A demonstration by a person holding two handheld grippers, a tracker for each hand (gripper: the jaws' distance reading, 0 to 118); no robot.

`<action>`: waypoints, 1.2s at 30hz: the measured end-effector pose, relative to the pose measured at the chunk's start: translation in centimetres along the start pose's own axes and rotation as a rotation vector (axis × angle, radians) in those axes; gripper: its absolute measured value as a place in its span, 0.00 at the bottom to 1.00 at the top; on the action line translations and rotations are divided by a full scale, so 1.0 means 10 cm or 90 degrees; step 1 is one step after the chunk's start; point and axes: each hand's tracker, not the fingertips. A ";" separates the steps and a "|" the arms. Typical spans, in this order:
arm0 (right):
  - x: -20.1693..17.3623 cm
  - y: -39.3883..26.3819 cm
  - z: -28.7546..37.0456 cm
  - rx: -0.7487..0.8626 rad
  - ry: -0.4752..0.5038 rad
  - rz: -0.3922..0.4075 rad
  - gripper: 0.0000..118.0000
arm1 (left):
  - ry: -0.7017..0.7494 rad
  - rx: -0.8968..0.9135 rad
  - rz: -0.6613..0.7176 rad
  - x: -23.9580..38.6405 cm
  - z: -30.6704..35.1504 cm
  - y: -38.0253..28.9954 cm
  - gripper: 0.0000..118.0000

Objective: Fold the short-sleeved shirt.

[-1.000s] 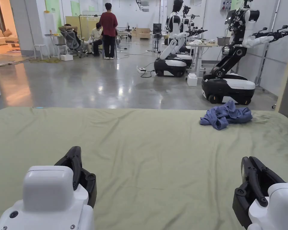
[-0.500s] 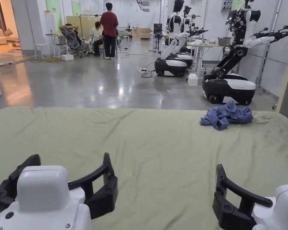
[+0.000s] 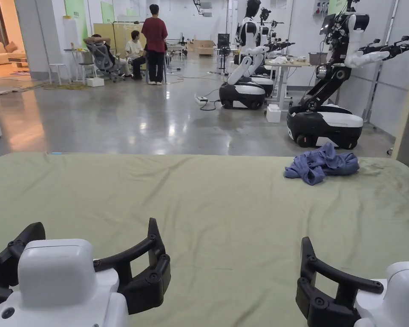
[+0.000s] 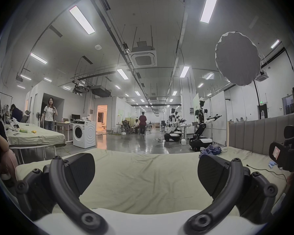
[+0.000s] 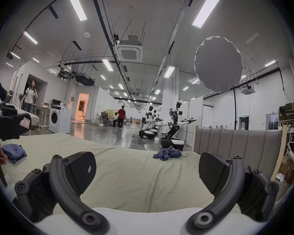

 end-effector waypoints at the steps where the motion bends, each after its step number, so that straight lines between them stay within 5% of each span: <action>1: 0.00 0.00 0.00 -0.001 0.002 -0.001 1.00 | -0.001 0.000 -0.002 0.01 0.00 0.00 1.00; 36: -0.01 -0.02 -0.01 -0.006 0.007 -0.002 1.00 | 0.005 -0.001 -0.014 0.02 0.02 0.00 1.00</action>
